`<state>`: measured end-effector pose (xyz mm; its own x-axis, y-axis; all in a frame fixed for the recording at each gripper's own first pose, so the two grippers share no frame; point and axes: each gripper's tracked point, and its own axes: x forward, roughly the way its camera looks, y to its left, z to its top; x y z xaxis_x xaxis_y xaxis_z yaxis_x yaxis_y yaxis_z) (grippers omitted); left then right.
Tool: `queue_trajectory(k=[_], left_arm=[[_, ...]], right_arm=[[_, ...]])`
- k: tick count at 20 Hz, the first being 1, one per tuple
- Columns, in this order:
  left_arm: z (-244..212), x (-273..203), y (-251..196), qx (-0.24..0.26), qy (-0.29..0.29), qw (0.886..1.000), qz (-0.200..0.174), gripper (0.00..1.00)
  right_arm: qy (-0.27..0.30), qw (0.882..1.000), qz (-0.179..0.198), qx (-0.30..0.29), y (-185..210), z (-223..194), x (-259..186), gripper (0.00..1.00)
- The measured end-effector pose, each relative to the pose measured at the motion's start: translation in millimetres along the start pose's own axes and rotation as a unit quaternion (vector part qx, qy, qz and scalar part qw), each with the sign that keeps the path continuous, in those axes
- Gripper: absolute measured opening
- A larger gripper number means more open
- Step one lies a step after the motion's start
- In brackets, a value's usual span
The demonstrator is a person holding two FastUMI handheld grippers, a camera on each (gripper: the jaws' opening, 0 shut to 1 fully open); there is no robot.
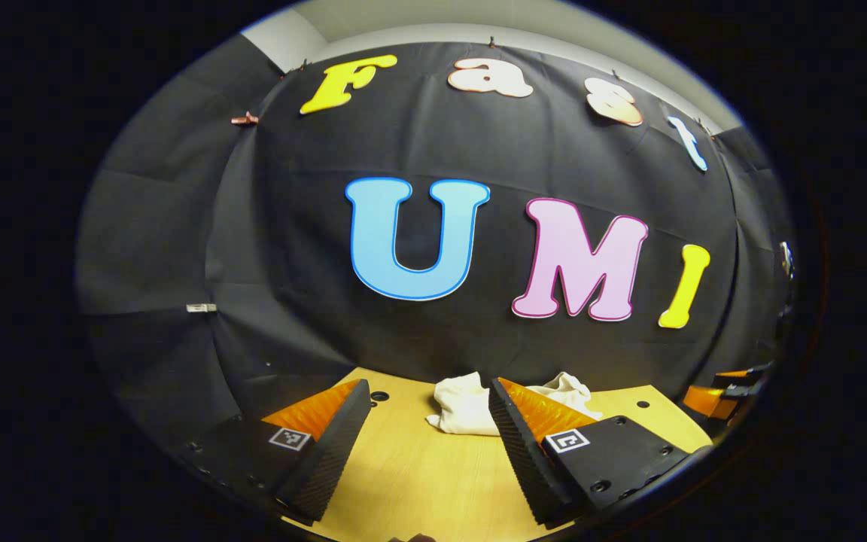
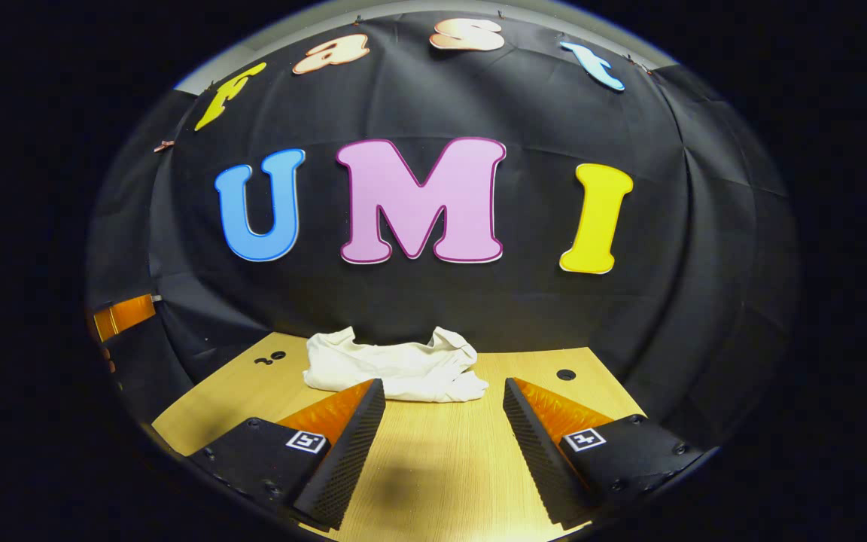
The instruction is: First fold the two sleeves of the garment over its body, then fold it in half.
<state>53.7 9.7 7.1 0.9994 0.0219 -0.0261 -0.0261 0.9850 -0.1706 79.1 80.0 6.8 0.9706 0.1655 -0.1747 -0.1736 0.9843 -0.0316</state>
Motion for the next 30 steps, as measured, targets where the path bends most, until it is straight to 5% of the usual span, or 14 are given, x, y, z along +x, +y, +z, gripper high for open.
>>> queue_trajectory(k=[11,20,30], left_arm=[[-50.2,-179.1,-3.4,-0.003,0.011,0.999,-0.033,0.97],[-51.8,-194.9,-7.0,0.012,0.015,0.998,-0.054,0.97],[-33.8,-167.4,-5.9,0.01,0.007,0.999,-0.031,0.98]], right_arm=[[-0.011,0.999,-0.012,0.029,-4.2,-58.1,-162.4,0.97],[-0.008,0.999,-0.022,0.042,-2.3,-66.8,-191.2,0.97],[-0.017,0.999,-0.018,0.032,-11.2,-41.2,-163.5,0.97]])
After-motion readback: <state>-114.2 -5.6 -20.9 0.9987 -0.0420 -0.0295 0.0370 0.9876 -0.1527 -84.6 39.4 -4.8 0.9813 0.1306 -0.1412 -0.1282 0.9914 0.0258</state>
